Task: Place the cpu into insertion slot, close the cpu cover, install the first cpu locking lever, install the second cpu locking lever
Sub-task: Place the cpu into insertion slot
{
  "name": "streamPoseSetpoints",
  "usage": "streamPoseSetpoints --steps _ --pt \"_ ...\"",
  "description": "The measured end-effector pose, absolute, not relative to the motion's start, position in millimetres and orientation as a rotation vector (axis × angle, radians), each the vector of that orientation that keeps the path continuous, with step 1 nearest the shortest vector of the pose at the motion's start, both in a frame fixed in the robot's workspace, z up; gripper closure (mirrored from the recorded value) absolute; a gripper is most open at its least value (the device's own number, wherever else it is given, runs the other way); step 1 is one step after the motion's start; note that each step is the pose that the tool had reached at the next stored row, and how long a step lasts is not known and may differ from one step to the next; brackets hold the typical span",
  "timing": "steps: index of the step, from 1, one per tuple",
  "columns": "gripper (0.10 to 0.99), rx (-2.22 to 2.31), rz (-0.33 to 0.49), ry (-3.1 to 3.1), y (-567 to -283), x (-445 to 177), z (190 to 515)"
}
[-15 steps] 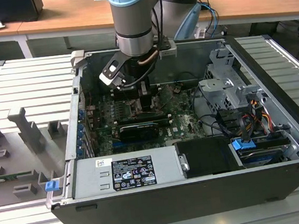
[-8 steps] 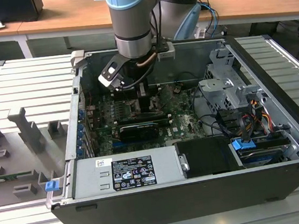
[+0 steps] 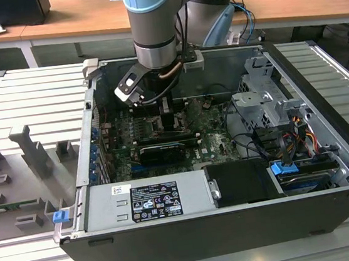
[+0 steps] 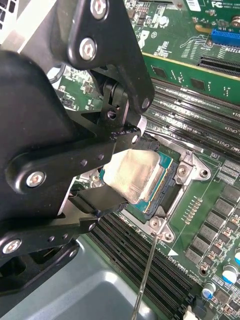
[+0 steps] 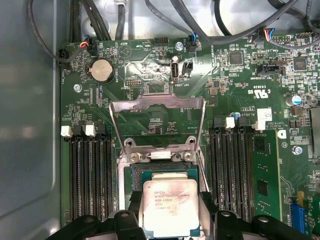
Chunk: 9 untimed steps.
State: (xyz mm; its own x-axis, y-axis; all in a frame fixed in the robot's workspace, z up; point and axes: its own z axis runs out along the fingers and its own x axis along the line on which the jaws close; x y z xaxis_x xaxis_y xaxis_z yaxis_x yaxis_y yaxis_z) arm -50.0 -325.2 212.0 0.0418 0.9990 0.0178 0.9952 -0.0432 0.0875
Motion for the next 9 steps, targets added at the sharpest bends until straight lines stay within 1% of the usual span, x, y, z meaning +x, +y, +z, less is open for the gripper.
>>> streamPoseSetpoints --steps 9 --pt "0.557 2.230 0.113 2.137 -324.9 -49.9 210.2"
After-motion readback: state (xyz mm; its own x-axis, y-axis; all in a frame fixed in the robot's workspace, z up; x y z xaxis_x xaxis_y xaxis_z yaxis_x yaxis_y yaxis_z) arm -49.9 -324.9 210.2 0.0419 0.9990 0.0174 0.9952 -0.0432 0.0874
